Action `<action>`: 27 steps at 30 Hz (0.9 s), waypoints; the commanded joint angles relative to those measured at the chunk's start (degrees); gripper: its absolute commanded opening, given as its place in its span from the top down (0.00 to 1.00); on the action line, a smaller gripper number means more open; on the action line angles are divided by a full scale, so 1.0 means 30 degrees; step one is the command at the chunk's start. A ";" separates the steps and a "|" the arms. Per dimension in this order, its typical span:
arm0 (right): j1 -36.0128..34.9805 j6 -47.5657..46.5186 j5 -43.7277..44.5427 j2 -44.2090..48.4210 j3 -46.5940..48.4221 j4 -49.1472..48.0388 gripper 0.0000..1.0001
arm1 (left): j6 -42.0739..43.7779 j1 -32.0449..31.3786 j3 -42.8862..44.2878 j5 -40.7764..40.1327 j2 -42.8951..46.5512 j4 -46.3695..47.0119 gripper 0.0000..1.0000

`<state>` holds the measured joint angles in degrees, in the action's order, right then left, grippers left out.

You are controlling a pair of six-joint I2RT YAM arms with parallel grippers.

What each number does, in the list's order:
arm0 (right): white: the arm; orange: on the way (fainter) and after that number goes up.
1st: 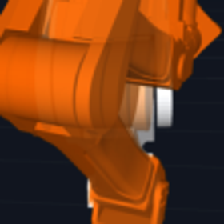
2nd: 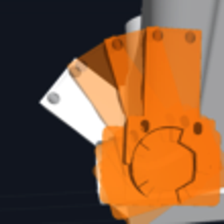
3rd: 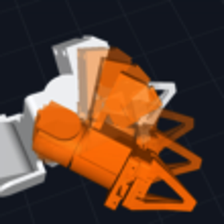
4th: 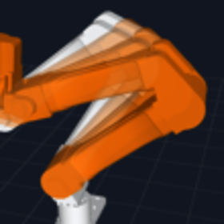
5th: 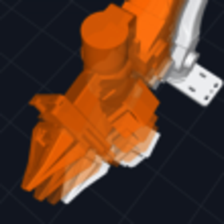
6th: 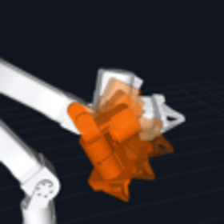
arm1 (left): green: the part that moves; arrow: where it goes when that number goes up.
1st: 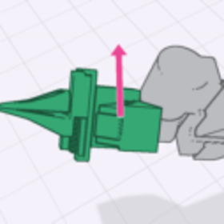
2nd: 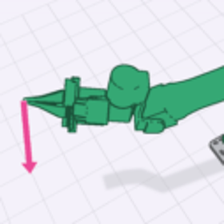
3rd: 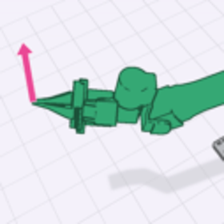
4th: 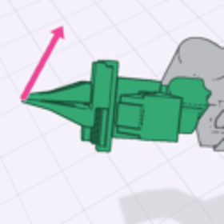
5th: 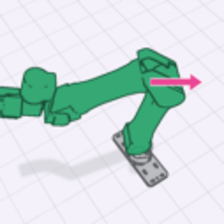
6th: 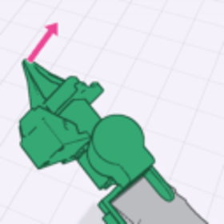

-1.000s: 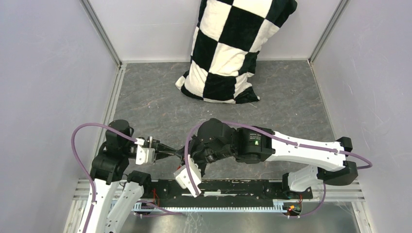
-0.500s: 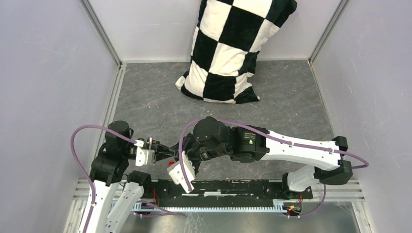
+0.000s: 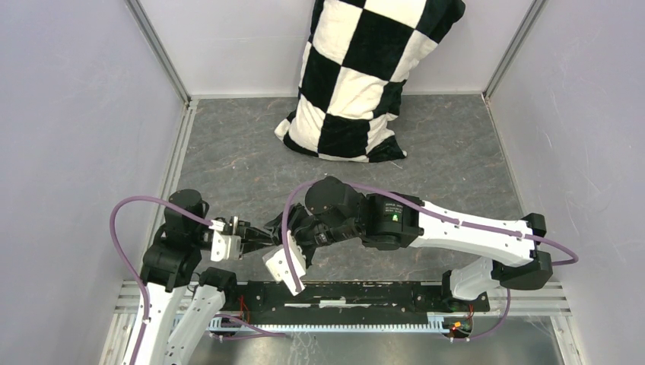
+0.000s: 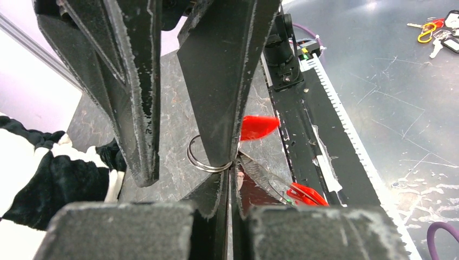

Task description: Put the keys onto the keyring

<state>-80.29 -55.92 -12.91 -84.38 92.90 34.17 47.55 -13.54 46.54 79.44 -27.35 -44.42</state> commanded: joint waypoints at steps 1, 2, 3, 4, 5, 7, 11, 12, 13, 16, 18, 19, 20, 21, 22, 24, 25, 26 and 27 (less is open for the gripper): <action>0.0387 0.0105 -0.0631 0.0059 0.1163 0.1338 0.56 | -0.0676 -0.0086 0.1091 0.1307 -0.0023 0.0914 0.98; 0.0491 0.0059 -0.0792 0.0034 0.1330 0.1581 0.56 | -0.0718 -0.0086 0.1136 0.1336 -0.0023 0.0906 0.98; 0.0579 0.0025 -0.0919 -0.0011 0.1540 0.1816 0.56 | -0.0793 -0.0086 0.1193 0.1372 -0.0023 0.0908 0.98; 0.0650 -0.0014 -0.1090 -0.0082 0.1723 0.1975 0.55 | -0.0825 -0.0086 0.1233 0.1421 0.0001 0.0901 0.98; 0.0697 -0.0020 -0.1153 -0.0174 0.1905 0.2043 0.55 | -0.0861 -0.0086 0.1242 0.1478 0.0006 0.0912 0.98; 0.0770 -0.0106 -0.1404 -0.0353 0.2119 0.2213 0.55 | -0.0905 -0.0086 0.1301 0.1555 -0.0022 0.0899 0.98; 0.0862 -0.0193 -0.1642 -0.0668 0.2291 0.2040 0.55 | -0.0993 -0.0079 0.1418 0.1629 -0.0065 0.0896 0.98; 0.0866 -0.0212 -0.1645 -0.0750 0.2361 0.2003 0.56 | -0.0996 -0.0085 0.1441 0.1654 -0.0046 0.0878 0.98; 0.0853 -0.0226 -0.1695 -0.0838 0.2443 0.2004 0.56 | -0.1015 -0.0086 0.1447 0.1661 -0.0051 0.0890 0.98; 0.0895 -0.0282 -0.1882 -0.1157 0.2732 0.2111 0.57 | -0.1000 -0.0086 0.1419 0.1674 -0.0052 0.0893 0.98; 0.0895 -0.0427 -0.1938 -0.1421 0.3013 0.2231 0.58 | -0.0956 -0.0086 0.1422 0.1729 -0.0077 0.0892 0.98; 0.0899 -0.0543 -0.1938 -0.1514 0.3072 0.2269 0.57 | -0.0918 -0.0086 0.1423 0.1758 -0.0081 0.0877 0.98; 0.0896 -0.0716 -0.1984 -0.1540 0.3058 0.2249 0.57 | -0.0910 -0.0086 0.1419 0.1762 -0.0081 0.0890 0.98; 0.0896 -0.0859 -0.2010 -0.1546 0.3021 0.2249 0.56 | -0.0877 -0.0086 0.1434 0.1762 -0.0081 0.0892 0.98; 0.0909 -0.0981 -0.1926 -0.1581 0.3057 0.2294 0.56 | -0.0879 -0.0086 0.1446 0.1763 -0.0052 0.0892 0.98; 0.1177 -0.1197 -0.2256 -0.1661 0.3369 0.2597 0.55 | -0.0905 -0.0075 0.1504 0.1784 -0.0039 0.0889 0.98; 0.1359 -0.1186 -0.2457 -0.1718 0.3483 0.2645 0.54 | -0.0908 -0.0085 0.1547 0.1813 -0.0025 0.0892 0.98; 0.1612 -0.1217 -0.2926 -0.1753 0.3594 0.2691 0.54 | -0.0949 -0.0086 0.1600 0.1871 -0.0023 0.0863 0.98; 0.1880 -0.1242 -0.3476 -0.1785 0.3610 0.2701 0.53 | -0.1023 -0.0086 0.1661 0.1926 -0.0048 0.0848 0.98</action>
<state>-77.01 -57.52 -19.31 -88.23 101.38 41.69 47.37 -13.61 48.71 81.32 -27.38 -44.23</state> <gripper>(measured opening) 0.462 0.040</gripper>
